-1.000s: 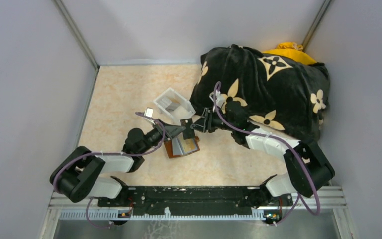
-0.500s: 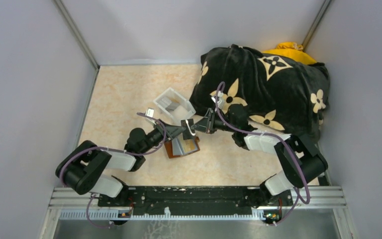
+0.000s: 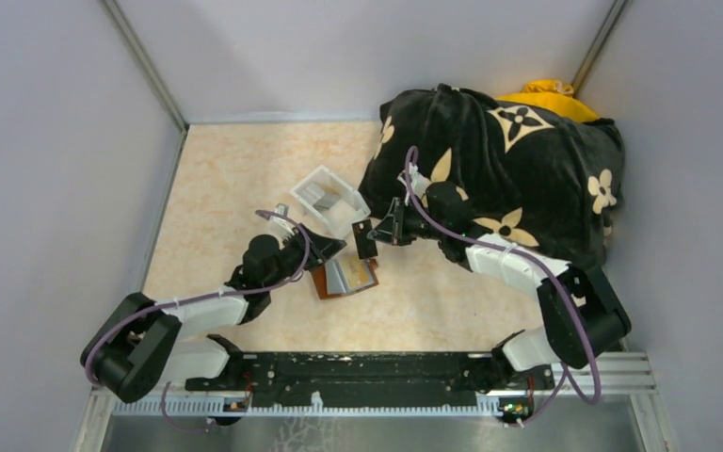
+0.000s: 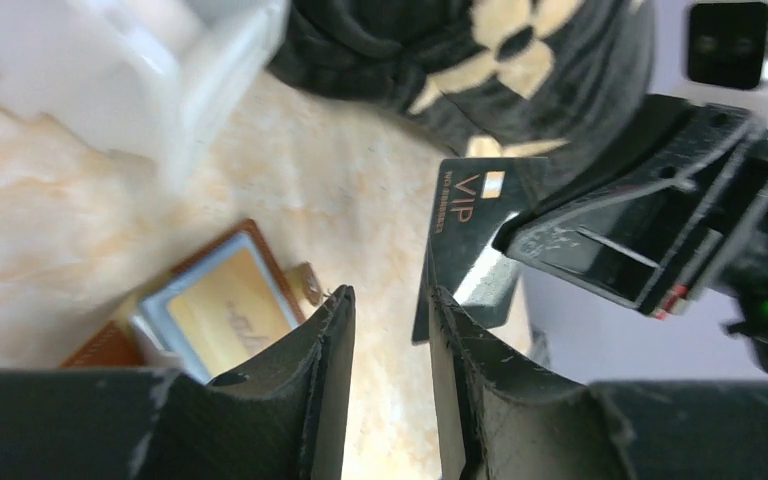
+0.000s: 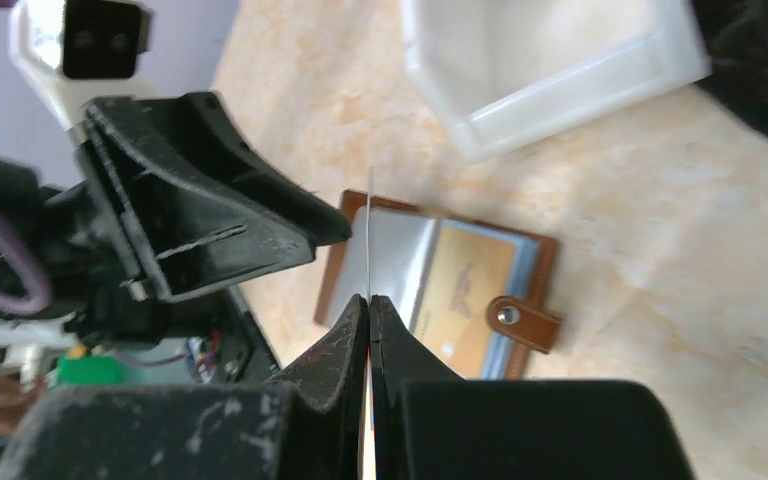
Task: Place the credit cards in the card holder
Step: Pick up the credit card from the storage box, then turn over the card slot in the card holder.
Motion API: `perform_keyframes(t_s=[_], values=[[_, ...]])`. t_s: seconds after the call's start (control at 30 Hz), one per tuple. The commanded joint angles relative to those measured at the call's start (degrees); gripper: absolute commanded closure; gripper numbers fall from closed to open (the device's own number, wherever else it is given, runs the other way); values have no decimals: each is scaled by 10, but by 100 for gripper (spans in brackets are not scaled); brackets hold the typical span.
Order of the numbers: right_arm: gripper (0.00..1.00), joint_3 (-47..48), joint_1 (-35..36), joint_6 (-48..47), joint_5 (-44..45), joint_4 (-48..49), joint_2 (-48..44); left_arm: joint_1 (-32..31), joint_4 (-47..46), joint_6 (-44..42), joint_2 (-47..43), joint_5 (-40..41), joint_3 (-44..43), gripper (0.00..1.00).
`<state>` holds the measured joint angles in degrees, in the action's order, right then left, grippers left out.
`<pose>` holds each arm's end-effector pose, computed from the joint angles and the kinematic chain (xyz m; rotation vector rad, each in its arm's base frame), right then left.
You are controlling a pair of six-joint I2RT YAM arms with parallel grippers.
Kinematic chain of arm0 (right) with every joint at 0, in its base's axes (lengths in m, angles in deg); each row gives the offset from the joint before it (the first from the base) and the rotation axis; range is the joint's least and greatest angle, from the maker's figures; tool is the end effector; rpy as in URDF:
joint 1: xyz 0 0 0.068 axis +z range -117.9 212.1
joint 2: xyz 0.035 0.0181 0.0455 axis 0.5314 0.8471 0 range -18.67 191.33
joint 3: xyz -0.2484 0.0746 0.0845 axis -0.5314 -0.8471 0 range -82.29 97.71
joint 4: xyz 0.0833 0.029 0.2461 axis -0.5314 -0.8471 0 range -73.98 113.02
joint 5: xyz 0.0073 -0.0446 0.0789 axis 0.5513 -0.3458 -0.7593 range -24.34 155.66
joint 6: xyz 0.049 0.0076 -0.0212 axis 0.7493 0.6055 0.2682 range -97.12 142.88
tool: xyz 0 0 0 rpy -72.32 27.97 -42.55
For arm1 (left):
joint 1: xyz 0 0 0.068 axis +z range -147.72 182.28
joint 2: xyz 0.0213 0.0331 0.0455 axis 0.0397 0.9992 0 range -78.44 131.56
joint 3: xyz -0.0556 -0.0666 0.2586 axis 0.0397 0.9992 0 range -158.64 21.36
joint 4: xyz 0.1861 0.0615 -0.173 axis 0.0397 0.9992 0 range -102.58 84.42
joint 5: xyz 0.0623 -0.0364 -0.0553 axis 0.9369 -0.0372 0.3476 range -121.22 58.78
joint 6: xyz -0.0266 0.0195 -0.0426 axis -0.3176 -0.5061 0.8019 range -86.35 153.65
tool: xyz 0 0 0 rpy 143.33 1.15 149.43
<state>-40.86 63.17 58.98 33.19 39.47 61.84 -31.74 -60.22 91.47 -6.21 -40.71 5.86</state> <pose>0.2475 0.1715 0.2259 -0.3157 2.1209 1.2868 0.1888 -0.1344 0.1758 -0.2621 1.9009 -1.2832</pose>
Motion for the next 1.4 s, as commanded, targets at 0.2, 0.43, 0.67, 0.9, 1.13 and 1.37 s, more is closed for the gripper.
perform_keyframes(t_s=[0.2, 0.43, 0.67, 0.9, 1.13, 1.37], values=[[100, 158, 96, -150, 271, -269, 10, -46, 263, -102, -23, 134, -82, 64], [100, 235, 146, -173, 361, -362, 58, -63, 320, -120, -15, 170, -110, 72], [100, 285, 182, -178, 401, -412, 109, -76, 340, -120, -7, 186, -111, 79], [100, 297, 202, -178, 416, -426, 128, -82, 352, -120, 1, 196, -110, 82], [100, 301, 216, -177, 416, -430, 151, -84, 354, -118, 12, 197, -107, 83], [100, 302, 218, -175, 416, -428, 179, -91, 347, -109, 27, 195, -98, 85]])
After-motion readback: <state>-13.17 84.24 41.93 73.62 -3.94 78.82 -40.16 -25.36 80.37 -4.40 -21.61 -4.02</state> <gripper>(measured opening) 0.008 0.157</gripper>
